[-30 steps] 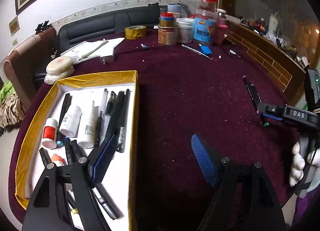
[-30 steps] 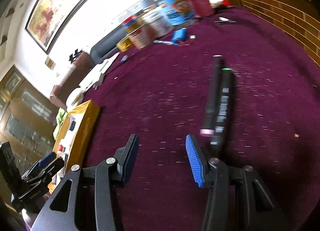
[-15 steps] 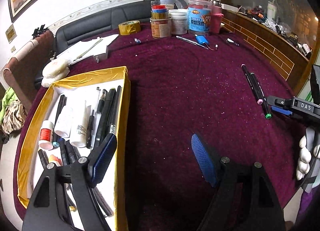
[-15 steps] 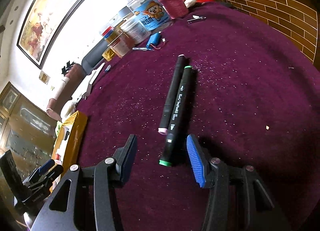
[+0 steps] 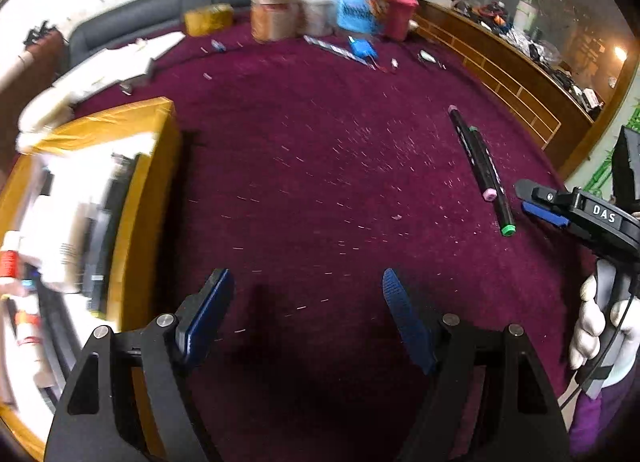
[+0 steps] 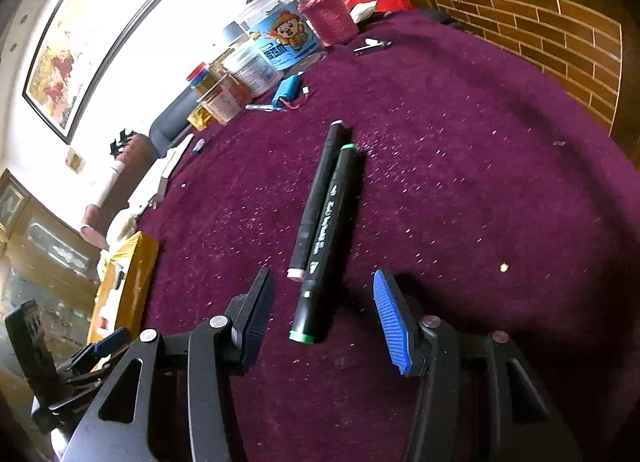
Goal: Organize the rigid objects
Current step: 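Grasp the green-ended black marker with the right tool, then grasp the pink-ended black marker with the left tool and lift, then carry both markers to the tray and lower them in with both tools, then open both tools and lift them away from the tray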
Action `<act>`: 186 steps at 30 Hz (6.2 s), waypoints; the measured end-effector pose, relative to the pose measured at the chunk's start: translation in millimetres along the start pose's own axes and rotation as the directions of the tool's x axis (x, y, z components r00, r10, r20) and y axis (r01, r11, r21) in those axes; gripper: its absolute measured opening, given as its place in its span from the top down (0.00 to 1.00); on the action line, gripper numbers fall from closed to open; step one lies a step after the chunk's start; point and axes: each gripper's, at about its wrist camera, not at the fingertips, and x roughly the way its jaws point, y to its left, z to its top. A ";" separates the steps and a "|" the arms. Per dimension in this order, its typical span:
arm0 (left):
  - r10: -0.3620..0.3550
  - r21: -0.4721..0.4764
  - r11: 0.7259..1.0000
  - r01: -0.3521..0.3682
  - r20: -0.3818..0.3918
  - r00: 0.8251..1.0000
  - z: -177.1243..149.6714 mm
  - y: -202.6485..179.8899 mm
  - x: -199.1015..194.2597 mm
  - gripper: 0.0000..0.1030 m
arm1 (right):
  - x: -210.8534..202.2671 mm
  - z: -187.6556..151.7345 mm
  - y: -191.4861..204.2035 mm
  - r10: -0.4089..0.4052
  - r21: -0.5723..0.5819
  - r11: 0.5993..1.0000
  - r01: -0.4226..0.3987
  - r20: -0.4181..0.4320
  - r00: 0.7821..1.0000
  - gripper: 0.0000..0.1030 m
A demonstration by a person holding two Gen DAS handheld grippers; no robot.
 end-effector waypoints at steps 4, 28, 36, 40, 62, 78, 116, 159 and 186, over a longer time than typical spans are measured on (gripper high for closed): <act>-0.071 -0.014 0.997 0.070 -0.071 0.995 2.5 -11.9 27.9 0.19 | -0.8 7.1 5.2 -0.096 -0.055 0.994 0.096 0.014 0.995 0.55; -0.030 0.136 0.990 0.039 -0.068 0.997 -14.5 -45.0 40.8 0.00 | 47.9 23.9 38.3 -0.402 -0.277 0.874 0.399 0.048 0.915 0.55; -0.019 0.125 0.992 0.028 -0.069 0.997 -17.5 -46.0 40.0 0.00 | 50.7 30.0 35.7 -0.362 -0.289 0.883 0.370 0.082 0.929 0.87; -0.053 0.156 0.985 0.070 -0.109 0.993 -17.4 -45.7 38.3 0.00 | 39.7 37.2 8.3 -0.309 -0.178 0.931 0.320 0.087 0.947 0.87; -0.076 0.248 0.965 0.085 -0.048 0.996 109.2 -159.4 132.5 0.14 | 23.8 45.8 -33.3 -0.174 0.021 0.985 0.173 0.097 0.980 0.87; -0.243 0.319 0.917 0.241 -0.035 0.970 95.8 -158.4 101.1 0.89 | 23.1 44.8 -36.3 -0.158 0.034 0.987 0.155 0.107 0.982 0.87; -0.053 -0.478 0.857 0.191 0.287 0.957 -84.0 220.8 -72.5 0.88 | 31.6 -28.0 179.4 0.262 -0.254 0.917 -0.307 -0.196 0.945 0.87; 0.163 -0.453 0.891 -0.008 0.305 0.938 -89.6 235.3 -100.0 0.40 | 106.4 -107.1 325.5 0.096 -0.521 0.807 -0.278 -0.348 0.933 0.79; 0.571 -0.426 0.796 -0.431 0.288 0.769 -46.0 143.0 -127.9 0.00 | 18.0 -149.2 283.2 0.137 -0.712 0.702 -0.005 0.127 0.982 0.15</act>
